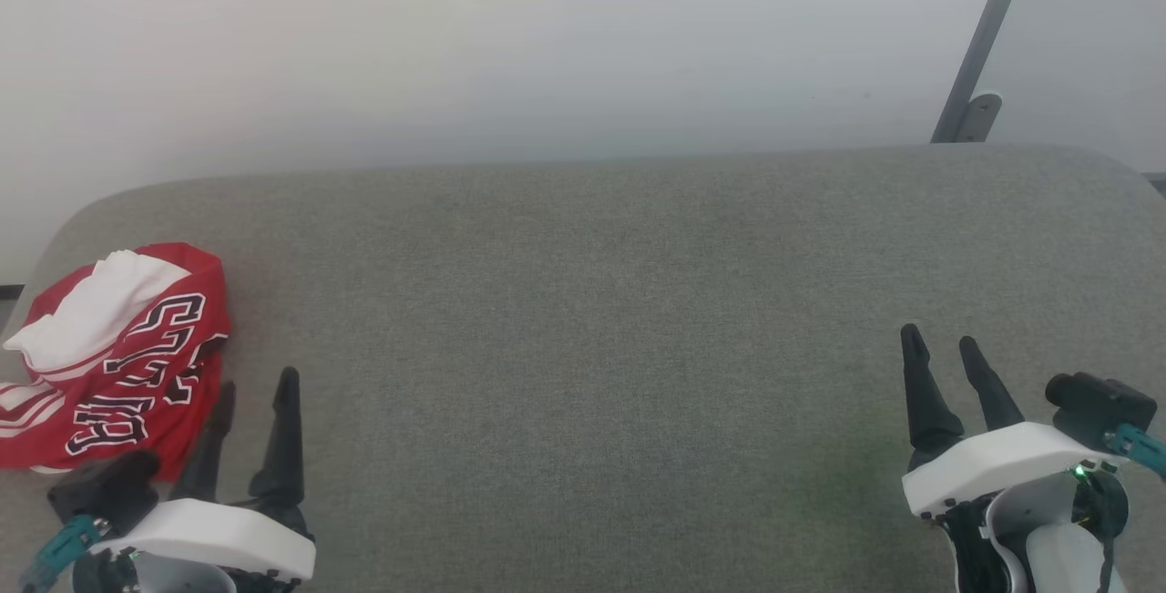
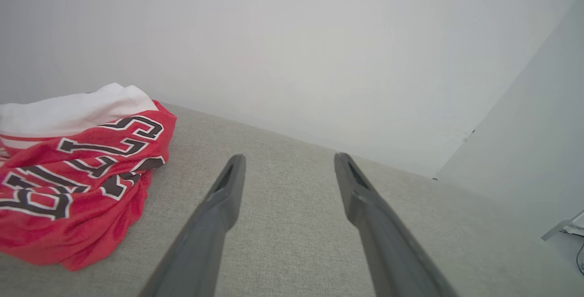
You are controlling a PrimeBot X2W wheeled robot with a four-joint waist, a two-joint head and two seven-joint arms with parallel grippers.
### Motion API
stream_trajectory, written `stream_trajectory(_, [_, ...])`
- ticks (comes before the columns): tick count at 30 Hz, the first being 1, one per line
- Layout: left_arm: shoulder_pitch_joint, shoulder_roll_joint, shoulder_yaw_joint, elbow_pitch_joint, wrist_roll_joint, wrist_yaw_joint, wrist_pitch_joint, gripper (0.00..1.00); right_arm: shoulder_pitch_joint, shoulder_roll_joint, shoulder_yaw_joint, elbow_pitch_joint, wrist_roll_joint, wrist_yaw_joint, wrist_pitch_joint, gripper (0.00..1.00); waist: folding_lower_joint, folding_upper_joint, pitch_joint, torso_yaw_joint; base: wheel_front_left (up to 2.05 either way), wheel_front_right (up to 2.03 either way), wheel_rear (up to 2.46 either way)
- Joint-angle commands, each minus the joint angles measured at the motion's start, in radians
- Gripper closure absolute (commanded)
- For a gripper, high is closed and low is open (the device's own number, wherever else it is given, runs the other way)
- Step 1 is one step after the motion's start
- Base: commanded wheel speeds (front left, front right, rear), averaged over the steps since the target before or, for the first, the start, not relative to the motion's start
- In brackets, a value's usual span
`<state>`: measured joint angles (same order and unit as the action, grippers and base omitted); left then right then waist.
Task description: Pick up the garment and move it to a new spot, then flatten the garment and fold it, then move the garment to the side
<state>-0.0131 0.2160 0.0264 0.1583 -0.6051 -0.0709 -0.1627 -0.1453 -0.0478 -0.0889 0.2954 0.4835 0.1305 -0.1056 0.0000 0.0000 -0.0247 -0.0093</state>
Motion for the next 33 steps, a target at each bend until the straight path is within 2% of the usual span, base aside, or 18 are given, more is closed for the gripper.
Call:
stream_trajectory(1, [-0.002,0.01,0.01,-0.011,0.031,-0.009,-0.012,0.0,-0.015,-0.003,0.0,-0.011,-0.031,0.0,-0.011,0.0,0.0,0.0,-0.001,0.0,0.0,0.0,0.0])
stream_trajectory(12, [0.007,0.019,0.054,-0.001,0.144,-0.048,-0.039,0.0,-0.017,-0.003,-0.001,-0.01,-0.144,0.0,-0.036,0.0,0.0,0.0,-0.005,-0.001,0.0,0.0,0.0])
stream_trajectory(33, [0.027,0.051,0.045,-0.012,0.282,-0.059,-0.08,0.0,-0.012,-0.004,0.002,-0.014,-0.317,0.0,-0.068,0.0,0.0,0.0,-0.01,-0.003,0.0,0.0,0.0])
